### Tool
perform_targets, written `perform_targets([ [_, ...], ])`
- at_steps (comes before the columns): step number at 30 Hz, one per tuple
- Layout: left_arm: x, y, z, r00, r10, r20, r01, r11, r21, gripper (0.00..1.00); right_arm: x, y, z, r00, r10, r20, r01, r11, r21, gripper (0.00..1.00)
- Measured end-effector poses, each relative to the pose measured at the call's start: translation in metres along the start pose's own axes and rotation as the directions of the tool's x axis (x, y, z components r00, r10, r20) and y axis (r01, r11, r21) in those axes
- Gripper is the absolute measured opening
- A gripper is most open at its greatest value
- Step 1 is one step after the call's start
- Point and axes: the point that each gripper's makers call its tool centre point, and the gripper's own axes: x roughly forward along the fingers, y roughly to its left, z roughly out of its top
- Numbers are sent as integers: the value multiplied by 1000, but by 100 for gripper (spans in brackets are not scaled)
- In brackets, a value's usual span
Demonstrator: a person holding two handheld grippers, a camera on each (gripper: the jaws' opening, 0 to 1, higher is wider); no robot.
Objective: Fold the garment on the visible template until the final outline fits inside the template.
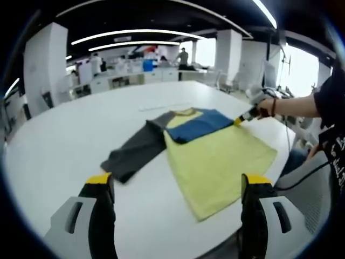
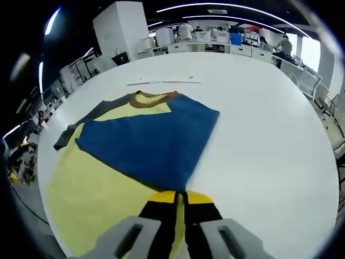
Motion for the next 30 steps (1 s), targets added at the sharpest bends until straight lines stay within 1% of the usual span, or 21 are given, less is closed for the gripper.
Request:
perform_targets([
  [2,1,1,-1,1000,2,-6,-2,1000,0,94,3,-7,1,1000,4,-4,-4,1000,4,0],
  [4,3,3,-3,1000,4,-11,-4,1000,0,94,-4,-3,-2,1000,2,-9,-2,1000,-2,0],
  [5,3,3,-3,1000,4,-13,-4,1000,0,94,-3,-8,-2,1000,-2,-14,2,1000,-8,0],
  [9,5,6,-4,1000,7,-17,-7,1000,1,94,-3,-16,-3,1000,3,-24,-4,1000,-16,0],
  [14,7,9,-3,1000,10,-22,-10,1000,4,94,-9,-13,-5,999,7,-34,-8,999,-32,0],
  [15,8,9,-4,1000,10,-23,-9,1000,5,94,-1,-24,-2,999,9,-37,-10,999,-32,0],
  [16,8,9,-4,1000,10,-23,-10,1000,5,94,0,-25,-1,999,11,-38,-12,999,-34,0],
  [18,10,11,-5,1000,12,-27,-11,1000,5,94,-4,-21,-2,999,13,-39,-14,999,-37,0],
  [20,11,15,-4,1000,19,-19,-19,1000,-4,94,-5,-22,-2,999,11,-37,-13,999,-40,0],
  [24,12,18,-3,1000,22,-16,-22,1000,-14,94,1,-33,2,999,12,-34,-13,999,-42,0],
  [30,15,22,-6,999,29,-31,-30,1000,-9,94,-4,-30,1,1000,13,-29,-15,998,-56,0],
])
